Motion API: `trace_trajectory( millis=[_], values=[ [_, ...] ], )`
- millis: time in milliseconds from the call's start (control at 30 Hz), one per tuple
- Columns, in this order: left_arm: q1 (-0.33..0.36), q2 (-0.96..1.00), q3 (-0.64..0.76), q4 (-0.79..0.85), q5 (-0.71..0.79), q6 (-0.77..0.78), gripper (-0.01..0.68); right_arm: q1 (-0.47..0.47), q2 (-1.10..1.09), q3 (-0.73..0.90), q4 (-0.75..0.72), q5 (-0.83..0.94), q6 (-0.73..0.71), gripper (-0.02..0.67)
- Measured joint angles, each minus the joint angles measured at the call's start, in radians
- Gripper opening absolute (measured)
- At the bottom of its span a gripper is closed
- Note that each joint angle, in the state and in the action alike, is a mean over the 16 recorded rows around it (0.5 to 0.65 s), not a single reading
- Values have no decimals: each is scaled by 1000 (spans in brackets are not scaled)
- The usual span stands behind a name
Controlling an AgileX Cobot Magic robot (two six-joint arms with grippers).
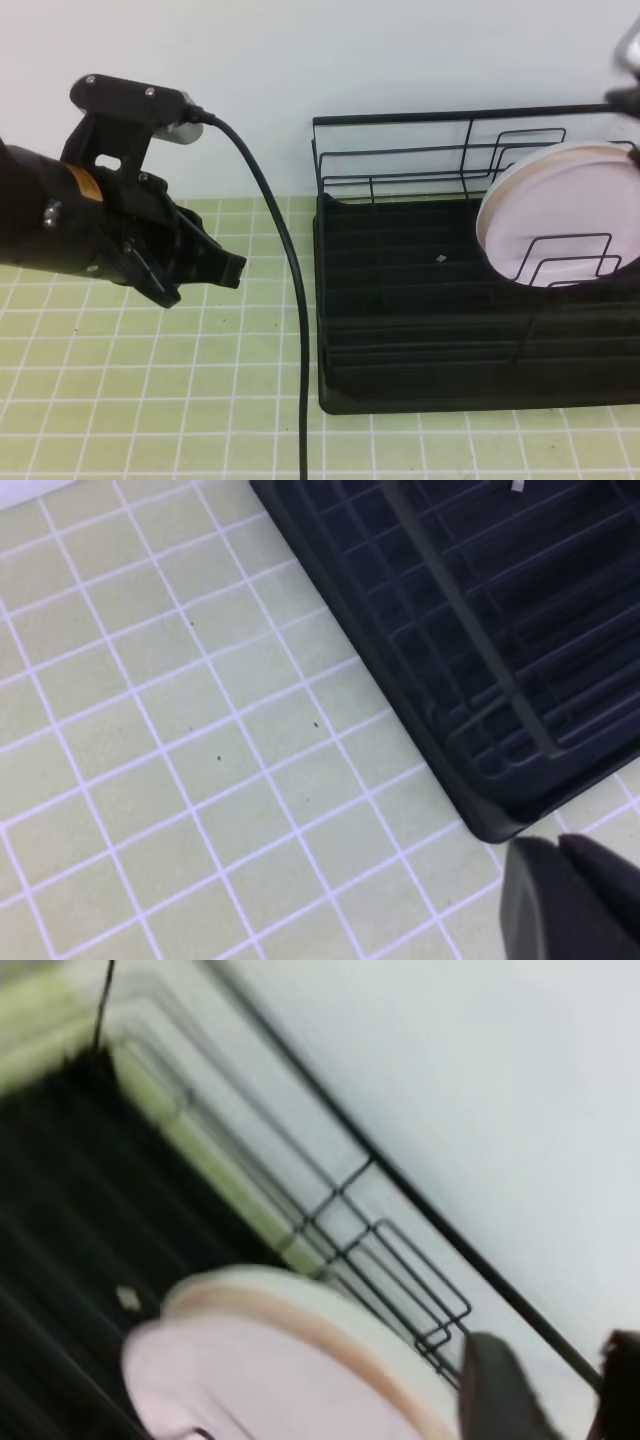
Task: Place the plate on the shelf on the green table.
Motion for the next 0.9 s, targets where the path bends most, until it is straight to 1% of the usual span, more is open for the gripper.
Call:
trace_trajectory(
  millis=[100,200,300,400,533,633,900],
  values=[
    [0,-6,0,0,2,4,-2,0,-80,9,66,7,92,156],
    [0,-19,0,0,1,9,-2,0,-177,34,159,11,153,101],
    [1,-39,3,-4,-3,17,-2,0,-286,83,262,5,177,49],
    [1,-67,17,-20,-16,27,-2,0,-399,153,365,-10,171,16],
    [1,-124,67,-67,-55,62,-2,0,-563,287,483,-33,155,4],
    [1,-176,130,-115,-105,101,-2,0,-691,402,542,-50,144,1],
    [1,-340,393,-287,-314,211,-2,0,-992,688,577,-53,120,0]
  ],
)
